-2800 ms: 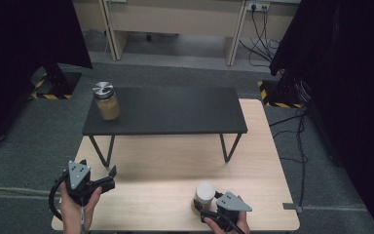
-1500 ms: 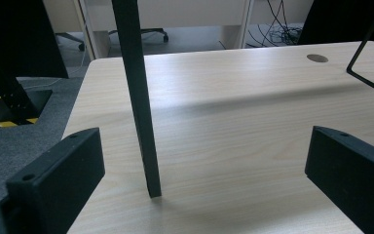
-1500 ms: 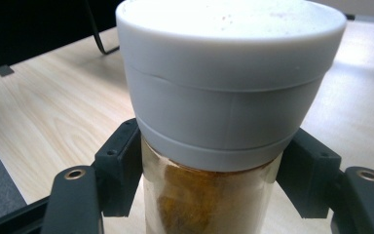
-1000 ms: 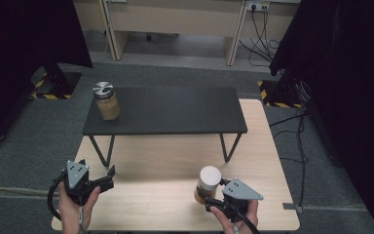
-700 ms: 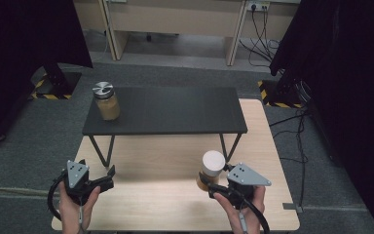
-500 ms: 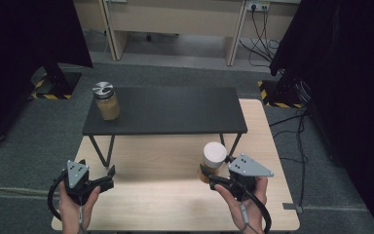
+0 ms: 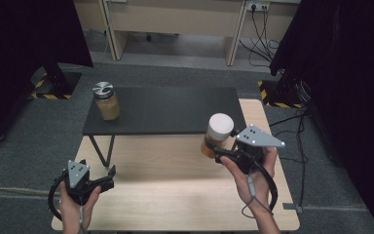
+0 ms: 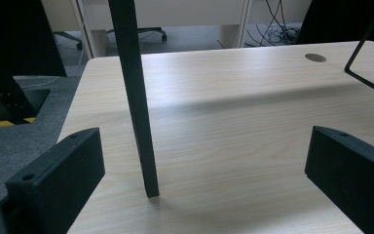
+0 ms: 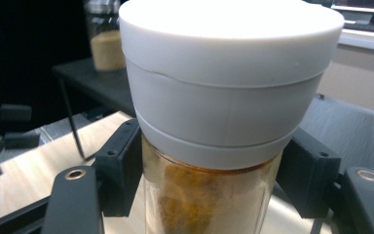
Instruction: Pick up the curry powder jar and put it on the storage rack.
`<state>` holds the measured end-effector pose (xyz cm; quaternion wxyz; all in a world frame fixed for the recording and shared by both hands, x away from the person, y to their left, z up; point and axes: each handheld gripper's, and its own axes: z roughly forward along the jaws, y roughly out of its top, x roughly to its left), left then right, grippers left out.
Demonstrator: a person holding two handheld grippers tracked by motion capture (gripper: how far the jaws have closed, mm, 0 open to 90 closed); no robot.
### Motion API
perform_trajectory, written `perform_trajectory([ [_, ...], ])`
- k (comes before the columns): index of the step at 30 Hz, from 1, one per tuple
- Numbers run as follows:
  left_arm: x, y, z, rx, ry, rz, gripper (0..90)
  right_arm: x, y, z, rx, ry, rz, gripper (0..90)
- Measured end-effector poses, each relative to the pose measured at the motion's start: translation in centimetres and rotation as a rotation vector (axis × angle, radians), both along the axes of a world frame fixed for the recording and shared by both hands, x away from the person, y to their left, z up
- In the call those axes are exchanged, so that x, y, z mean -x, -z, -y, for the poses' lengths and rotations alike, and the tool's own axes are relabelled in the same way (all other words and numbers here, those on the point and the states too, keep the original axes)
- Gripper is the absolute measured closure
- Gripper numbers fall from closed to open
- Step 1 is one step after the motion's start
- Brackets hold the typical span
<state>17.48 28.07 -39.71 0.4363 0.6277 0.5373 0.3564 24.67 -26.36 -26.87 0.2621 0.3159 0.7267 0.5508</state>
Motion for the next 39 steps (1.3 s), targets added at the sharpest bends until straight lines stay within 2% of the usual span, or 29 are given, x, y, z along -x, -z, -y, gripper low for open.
perform_trajectory([
  [1, 0.0, 0.0, 0.0, -0.001, 0.0, 0.0, 0.1, 0.0, 0.0, 0.0, 0.0, 0.0, 0.0, 33.5],
  [4, 0.0, 0.0, 0.0, -0.002, 0.0, -0.001, 0.1, -1.4, -0.9, -0.2, -0.006, 0.011, 0.011, 33.5],
  [5, 0.0, 0.0, 0.1, -0.001, 0.0, -0.001, 0.1, -1.4, -0.9, -0.2, -0.006, 0.011, 0.011, 33.5],
  [7, 0.0, 0.1, 0.1, -0.002, 0.003, -0.002, 0.1, -2.8, -1.2, -0.2, -0.019, 0.021, 0.007, 33.4],
  [8, 0.0, 0.1, 0.1, -0.002, 0.003, -0.002, 0.1, -2.8, -1.2, -0.2, -0.019, 0.021, 0.007, 33.4],
  [10, 0.0, 0.1, 0.1, -0.003, 0.004, -0.002, 0.1, -4.2, -1.4, -0.3, -0.032, 0.038, -0.007, 33.4],
  [11, 0.0, 0.1, 0.1, -0.003, 0.004, -0.002, 0.1, -4.2, -1.4, -0.3, -0.032, 0.038, -0.007, 33.4],
  [13, 0.0, 0.1, 0.1, -0.003, 0.005, -0.005, 0.1, -5.6, -1.6, -0.4, -0.034, 0.057, -0.018, 33.5],
  [18, -0.1, 0.1, 0.1, -0.002, 0.006, -0.008, 0.1, -7.3, -2.0, -0.9, -0.02, 0.08, -0.033, 33.4],
  [22, -0.1, 0.1, 0.1, 0.0, 0.005, -0.008, 0.1, -8.9, -1.7, -1.3, -0.008, 0.092, -0.071, 33.4],
  [28, -0.1, 0.1, 0.0, 0.0, 0.005, -0.008, 0.1, -9.8, -1.1, -1.6, 0.007, 0.1, -0.087, 33.4],
  [33, -0.2, 0.2, 0.1, 0.004, 0.006, -0.009, 0.1, -9.9, -1.0, -1.9, 0.02, 0.102, -0.072, 33.4],
  [39, -0.3, 0.2, 0.1, 0.0, 0.01, -0.019, 0.1, -9.7, -0.4, -1.8, 0.007, 0.102, -0.052, 33.4],
])
